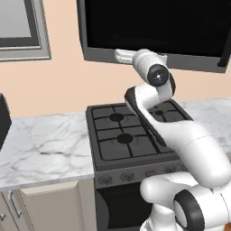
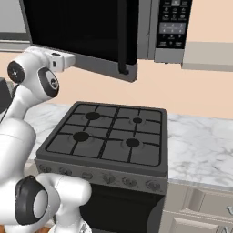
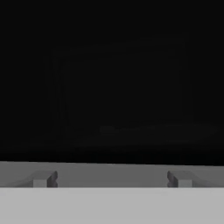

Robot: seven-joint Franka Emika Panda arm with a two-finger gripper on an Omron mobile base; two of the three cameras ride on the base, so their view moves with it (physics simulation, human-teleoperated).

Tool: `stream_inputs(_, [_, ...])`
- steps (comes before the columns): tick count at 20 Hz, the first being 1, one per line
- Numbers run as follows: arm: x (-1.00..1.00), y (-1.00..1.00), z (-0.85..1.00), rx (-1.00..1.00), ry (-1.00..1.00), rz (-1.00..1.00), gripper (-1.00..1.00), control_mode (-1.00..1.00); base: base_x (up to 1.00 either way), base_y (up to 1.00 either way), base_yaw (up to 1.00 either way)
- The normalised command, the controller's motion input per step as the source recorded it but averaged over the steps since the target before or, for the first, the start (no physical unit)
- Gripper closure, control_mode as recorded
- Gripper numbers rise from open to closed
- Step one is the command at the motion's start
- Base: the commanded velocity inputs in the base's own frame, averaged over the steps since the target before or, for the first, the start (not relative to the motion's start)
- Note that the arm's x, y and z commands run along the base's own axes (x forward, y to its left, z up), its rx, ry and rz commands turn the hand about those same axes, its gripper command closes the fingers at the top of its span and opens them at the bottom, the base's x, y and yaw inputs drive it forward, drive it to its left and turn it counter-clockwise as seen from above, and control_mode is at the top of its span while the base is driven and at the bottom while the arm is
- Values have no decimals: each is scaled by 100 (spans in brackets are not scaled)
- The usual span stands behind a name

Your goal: Close the microwave door.

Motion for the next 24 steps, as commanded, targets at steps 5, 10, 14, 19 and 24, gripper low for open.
stream_inputs(5, [59, -4, 7, 0, 11, 7, -100, -100, 0, 0, 0])
stream_inputs(10, [30, -8, 1, 0, 6, 1, -100, -100, 0, 0, 0])
stream_inputs(14, [20, -1, 0, 0, 2, 0, -100, -100, 0, 0, 0])
stream_inputs(19, [15, 0, 0, 0, 0, 0, -100, -100, 0, 0, 0])
stream_inputs(24, [44, 0, 0, 0, 0, 0, -100, -100, 0, 0, 0])
